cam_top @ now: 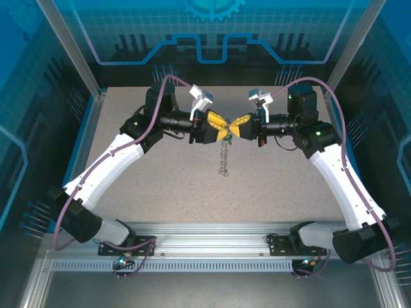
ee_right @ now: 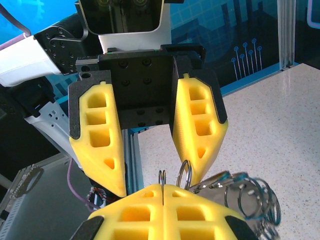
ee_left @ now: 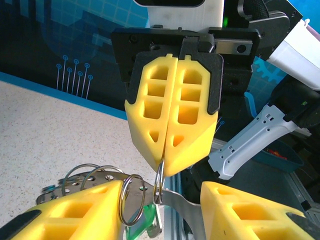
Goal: Put the keys on the keyring
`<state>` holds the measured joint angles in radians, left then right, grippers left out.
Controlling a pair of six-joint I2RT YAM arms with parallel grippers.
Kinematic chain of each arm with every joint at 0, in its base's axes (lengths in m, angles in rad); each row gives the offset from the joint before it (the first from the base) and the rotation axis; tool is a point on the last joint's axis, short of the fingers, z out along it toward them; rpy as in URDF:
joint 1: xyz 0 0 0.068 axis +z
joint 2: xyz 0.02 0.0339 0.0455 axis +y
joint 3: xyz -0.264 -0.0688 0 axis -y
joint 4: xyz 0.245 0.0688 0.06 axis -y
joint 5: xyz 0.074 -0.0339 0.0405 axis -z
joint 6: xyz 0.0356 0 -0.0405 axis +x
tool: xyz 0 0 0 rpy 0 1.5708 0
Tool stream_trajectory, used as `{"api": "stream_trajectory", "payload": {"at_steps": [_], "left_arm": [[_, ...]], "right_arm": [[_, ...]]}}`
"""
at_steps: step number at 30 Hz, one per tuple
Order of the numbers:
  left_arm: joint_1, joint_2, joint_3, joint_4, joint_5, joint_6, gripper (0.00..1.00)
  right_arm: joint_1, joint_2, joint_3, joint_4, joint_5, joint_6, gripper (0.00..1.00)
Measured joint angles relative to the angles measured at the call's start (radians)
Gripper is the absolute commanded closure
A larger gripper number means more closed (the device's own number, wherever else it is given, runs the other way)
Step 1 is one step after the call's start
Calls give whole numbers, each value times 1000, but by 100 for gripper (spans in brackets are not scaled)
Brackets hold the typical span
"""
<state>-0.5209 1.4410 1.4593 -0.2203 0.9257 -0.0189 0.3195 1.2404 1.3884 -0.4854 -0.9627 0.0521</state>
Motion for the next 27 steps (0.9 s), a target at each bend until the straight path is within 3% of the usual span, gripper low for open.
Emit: {"api": "stream_trajectory", "payload": {"at_steps": [12,18,27], "left_arm": [[4,-25,5,0,-66,23,44],[7,-53,23,0,-64,21,54],[5,-48,27,-4,-53,22,56]], "right_arm": [[0,0,-9,7,0,0,100],[0,1,-17,16,0,4,100],[0,1,-17,37,0,15,100]]}}
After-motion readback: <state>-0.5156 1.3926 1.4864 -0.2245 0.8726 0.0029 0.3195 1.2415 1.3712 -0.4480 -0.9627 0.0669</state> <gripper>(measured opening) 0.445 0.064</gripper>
